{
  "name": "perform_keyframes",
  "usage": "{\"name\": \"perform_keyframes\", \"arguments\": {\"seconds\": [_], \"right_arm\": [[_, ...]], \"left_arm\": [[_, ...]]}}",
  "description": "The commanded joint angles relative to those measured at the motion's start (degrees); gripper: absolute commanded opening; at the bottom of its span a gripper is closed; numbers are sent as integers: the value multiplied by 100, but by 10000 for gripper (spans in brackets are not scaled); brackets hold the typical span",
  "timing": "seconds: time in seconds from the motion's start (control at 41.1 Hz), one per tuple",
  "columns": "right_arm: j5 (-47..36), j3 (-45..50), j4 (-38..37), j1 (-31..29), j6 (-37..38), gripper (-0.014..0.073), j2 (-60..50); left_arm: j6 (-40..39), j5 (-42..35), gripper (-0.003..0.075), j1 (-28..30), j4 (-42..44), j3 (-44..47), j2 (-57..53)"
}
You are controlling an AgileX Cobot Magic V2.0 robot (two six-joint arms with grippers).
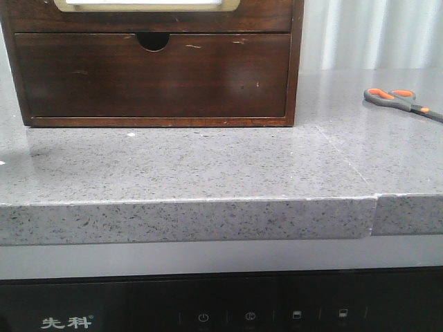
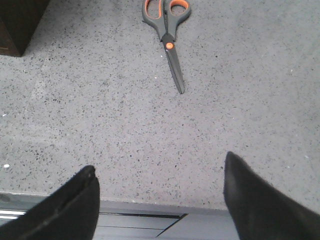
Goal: Put scissors in drawer with both arms
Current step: 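Hook the left gripper onto the white drawer handle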
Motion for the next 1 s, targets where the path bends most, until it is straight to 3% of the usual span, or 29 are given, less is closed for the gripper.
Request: {"name": "perform_keyframes", "arguments": {"seconds": [0.0,0.122,0.633,0.974], "right_arm": [[-293,-188,-104,-16,-4,541,25],[-323,-188,-104,-16,-4,541,25],[-325,-188,-104,-16,-4,541,25],[-325,-188,-111,-16,-4,541,25]], "left_arm": [[716,300,585,-42,-1165,-142,75],[1052,696,585,-42,-1466,-230,341],[982,2117,585,-42,-1466,-1177,1825],[893,2510,585,-42,-1475,-1791,2480]]}}
